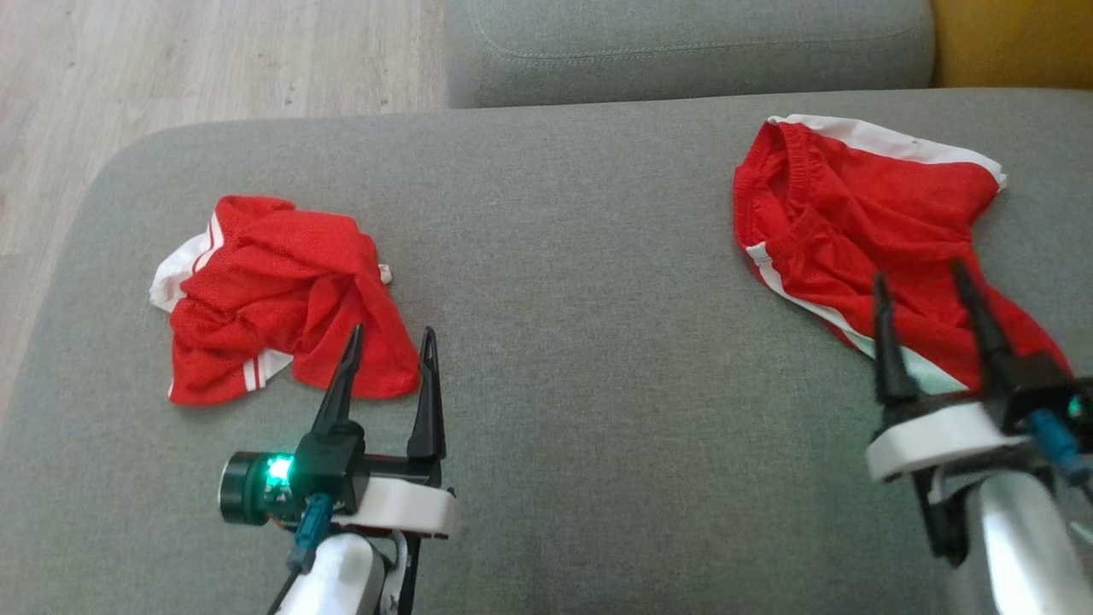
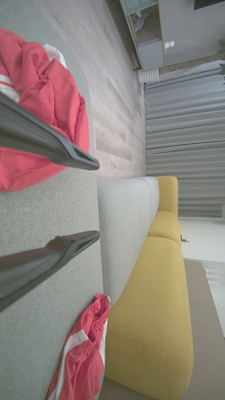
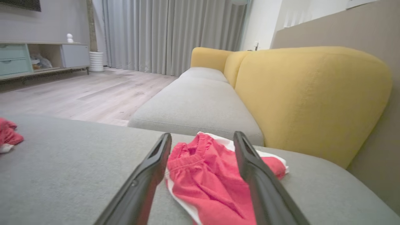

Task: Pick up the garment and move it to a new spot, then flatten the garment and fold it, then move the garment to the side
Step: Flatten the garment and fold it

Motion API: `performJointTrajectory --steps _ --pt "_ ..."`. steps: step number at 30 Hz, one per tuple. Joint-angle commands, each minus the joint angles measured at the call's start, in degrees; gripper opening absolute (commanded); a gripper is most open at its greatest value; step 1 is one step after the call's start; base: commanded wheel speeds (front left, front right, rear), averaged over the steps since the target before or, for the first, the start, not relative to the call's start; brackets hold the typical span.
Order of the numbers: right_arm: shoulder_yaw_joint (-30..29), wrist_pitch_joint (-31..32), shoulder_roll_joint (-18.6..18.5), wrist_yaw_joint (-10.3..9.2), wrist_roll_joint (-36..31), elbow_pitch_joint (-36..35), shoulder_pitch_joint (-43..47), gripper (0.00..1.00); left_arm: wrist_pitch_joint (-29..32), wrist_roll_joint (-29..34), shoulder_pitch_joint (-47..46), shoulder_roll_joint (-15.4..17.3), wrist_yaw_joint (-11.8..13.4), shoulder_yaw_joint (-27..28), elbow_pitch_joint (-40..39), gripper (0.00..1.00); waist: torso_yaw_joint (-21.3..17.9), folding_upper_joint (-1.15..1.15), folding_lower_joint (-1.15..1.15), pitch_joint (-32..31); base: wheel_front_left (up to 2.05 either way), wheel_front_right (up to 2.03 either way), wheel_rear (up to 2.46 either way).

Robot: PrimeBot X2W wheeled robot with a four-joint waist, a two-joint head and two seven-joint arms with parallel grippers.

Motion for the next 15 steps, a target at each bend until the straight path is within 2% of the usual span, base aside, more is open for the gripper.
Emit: performJointTrajectory --steps 1,8,15 --pt "2.0 -1.1 0.3 0.37 0.5 -1.5 -0.1 1.0 -0.2 0.5 -1.0 0.1 -0.3 1.8 -1.3 1.0 0.1 0.0 0.0 0.4 0.0 0.0 0.0" --pt "1.7 0.3 1.2 0.37 -1.2 3.1 -3.3 1.0 -0.2 1.1 -2.9 0.1 -0.8 0.7 -1.3 1.0 2.0 0.0 0.0 3.6 0.0 0.0 0.0" --pt "-0.4 5.9 0.6 0.37 -5.3 13.7 -11.8 1.0 -0.2 0.3 -5.1 0.1 -0.5 -1.3 -1.3 1.0 5.5 0.0 0.0 8.3 0.0 0.0 0.0"
